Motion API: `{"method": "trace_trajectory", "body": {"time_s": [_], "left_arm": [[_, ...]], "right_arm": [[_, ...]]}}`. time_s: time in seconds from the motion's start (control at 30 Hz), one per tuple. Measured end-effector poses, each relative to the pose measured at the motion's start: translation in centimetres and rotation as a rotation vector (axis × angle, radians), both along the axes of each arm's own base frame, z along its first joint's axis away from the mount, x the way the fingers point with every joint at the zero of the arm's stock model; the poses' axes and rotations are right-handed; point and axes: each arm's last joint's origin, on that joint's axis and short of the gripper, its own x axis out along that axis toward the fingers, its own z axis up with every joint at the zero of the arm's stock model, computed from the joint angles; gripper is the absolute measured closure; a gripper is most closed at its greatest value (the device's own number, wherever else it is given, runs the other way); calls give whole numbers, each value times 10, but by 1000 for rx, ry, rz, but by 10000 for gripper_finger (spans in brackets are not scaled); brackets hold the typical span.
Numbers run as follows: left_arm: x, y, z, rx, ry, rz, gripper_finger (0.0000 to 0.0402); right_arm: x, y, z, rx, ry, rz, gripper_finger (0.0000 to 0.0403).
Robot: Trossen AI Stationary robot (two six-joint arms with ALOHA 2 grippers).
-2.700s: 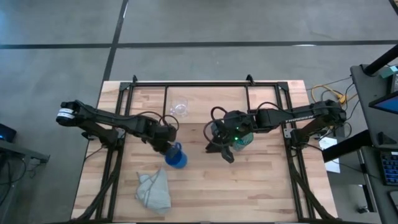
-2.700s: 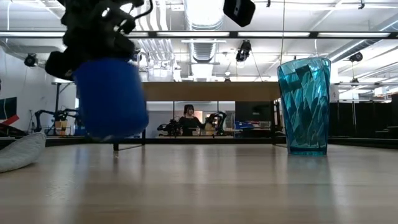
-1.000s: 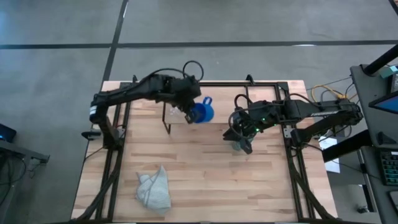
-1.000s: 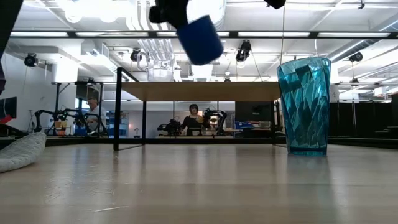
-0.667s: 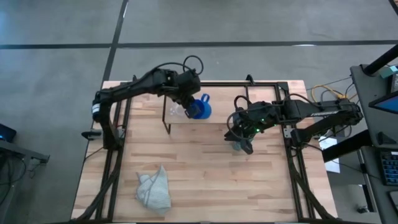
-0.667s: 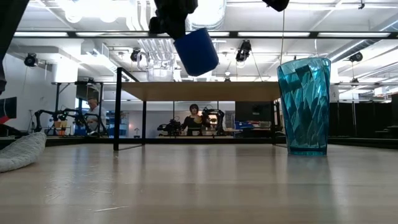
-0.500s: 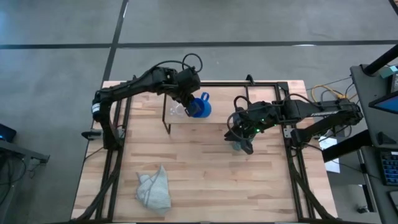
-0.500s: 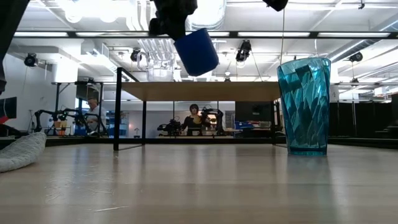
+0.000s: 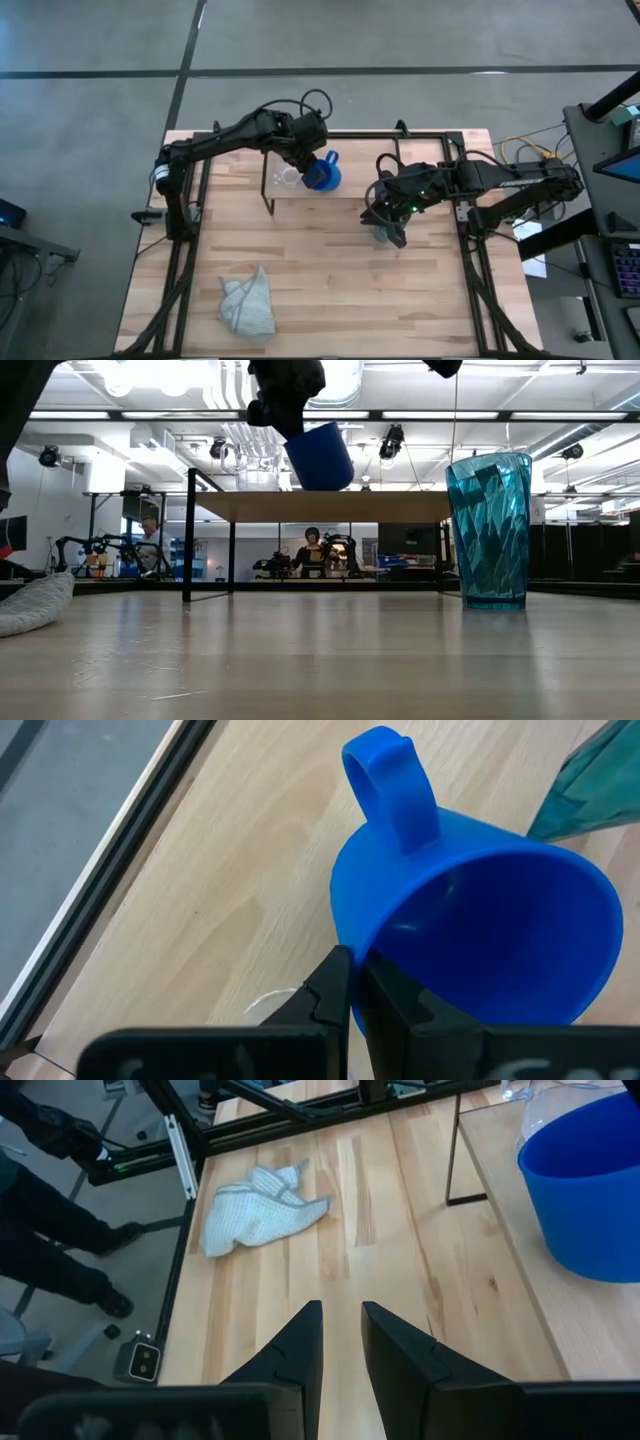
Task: Stack small to large cups/mugs on shelf
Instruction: Put the blue mug on the shelf, then put the green cup on the shelf
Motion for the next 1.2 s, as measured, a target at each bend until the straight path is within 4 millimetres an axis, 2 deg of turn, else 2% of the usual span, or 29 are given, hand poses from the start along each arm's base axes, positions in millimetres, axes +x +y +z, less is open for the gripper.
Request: {"method": "trace_trajectory", "body": {"time_s": [0.23,0.6,1.2], "left_arm": [[-1,3,-1,18,12,-30,398],[0,6,-1,30,3,-21,347],[8,13,6,79,-117,-10,345]], "right_arm": [[0,0,0,0,0,0,335],[0,0,0,0,0,0,335],[0,0,0,-1,0,-1,335]]}}
